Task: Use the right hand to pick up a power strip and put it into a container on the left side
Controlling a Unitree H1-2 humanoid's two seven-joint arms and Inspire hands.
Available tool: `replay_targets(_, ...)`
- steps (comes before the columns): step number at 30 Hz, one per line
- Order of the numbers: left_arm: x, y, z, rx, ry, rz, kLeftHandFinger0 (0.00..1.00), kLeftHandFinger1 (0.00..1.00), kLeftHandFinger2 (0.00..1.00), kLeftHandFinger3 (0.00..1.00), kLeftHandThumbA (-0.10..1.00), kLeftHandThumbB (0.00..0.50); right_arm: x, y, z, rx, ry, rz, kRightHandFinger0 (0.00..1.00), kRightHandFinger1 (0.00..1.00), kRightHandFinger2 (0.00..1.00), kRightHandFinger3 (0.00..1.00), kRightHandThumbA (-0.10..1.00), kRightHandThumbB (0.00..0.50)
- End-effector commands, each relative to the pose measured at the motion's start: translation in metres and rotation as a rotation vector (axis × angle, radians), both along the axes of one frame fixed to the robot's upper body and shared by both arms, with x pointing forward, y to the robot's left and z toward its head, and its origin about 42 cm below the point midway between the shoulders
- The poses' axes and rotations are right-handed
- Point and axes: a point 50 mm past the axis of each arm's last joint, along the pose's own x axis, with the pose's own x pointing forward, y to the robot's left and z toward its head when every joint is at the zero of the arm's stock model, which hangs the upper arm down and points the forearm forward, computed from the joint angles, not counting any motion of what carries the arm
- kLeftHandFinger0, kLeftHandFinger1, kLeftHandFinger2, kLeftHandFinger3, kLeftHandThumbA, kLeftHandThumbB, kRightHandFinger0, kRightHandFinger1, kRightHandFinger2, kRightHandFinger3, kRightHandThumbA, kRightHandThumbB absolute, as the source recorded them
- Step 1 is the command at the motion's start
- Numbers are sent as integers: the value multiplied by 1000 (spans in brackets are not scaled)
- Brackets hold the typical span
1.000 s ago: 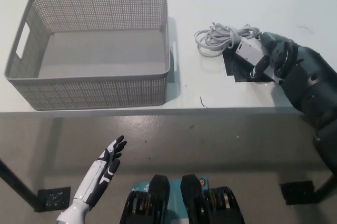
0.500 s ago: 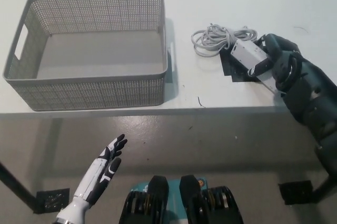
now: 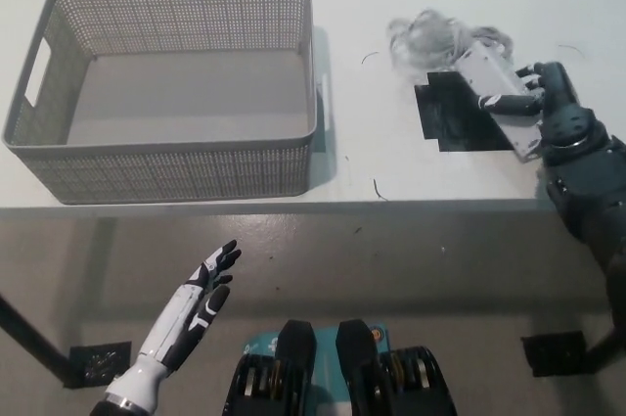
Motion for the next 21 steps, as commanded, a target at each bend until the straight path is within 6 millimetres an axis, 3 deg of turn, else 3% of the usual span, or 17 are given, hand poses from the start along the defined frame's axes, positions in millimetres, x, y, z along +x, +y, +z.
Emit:
replay_targets(1,11,2,20,36,-92,-47,944,964,962,1000,1000,178,10,42,19,941,-66,18,0,1,615,1000,-100,167)
replay_targets(2,10,2,19,36,-91,-48,938,951,951,1000,1000,170,9,46,17,970,-56,25,0,0,527,1000,-100,183)
replay_targets(4,10,1,19,41,-91,-48,917,926,934,1000,1000,166,8,52,14,1039,-32,15,0,0,466,1000,-100,211)
replay_targets(5,10,1,19,43,-92,-48,905,916,929,1000,1000,160,7,54,13,1069,-31,20,0,0,473,1000,-100,231)
replay_targets(7,10,2,18,52,-91,-46,888,898,918,1000,1000,166,5,62,9,1091,-20,38,0,0,512,1000,-100,173)
replay_targets(8,11,3,18,53,-90,-45,887,896,917,1000,1000,166,5,64,8,1104,-21,41,0,0,518,1000,-100,169)
replay_targets(10,11,4,18,60,-91,-43,879,883,912,1000,1000,168,4,67,6,1141,-18,63,0,0,505,882,-100,133)
replay_targets(11,11,4,19,58,-91,-46,877,882,911,1000,1000,165,3,68,5,1202,-11,63,0,0,484,1000,-100,111)
replay_targets(15,11,3,19,60,-92,-54,867,878,904,1000,1000,148,0,76,-1,1279,-12,56,0,0,485,1000,-100,118)
replay_targets(17,11,3,19,66,-92,-53,847,863,895,1000,1000,155,-2,82,-5,1373,2,33,0,0,545,1000,-100,93)
replay_targets(21,10,3,18,67,-88,-56,819,845,879,1000,1000,142,-7,96,-12,1485,5,12,0,0,562,1000,-100,143)
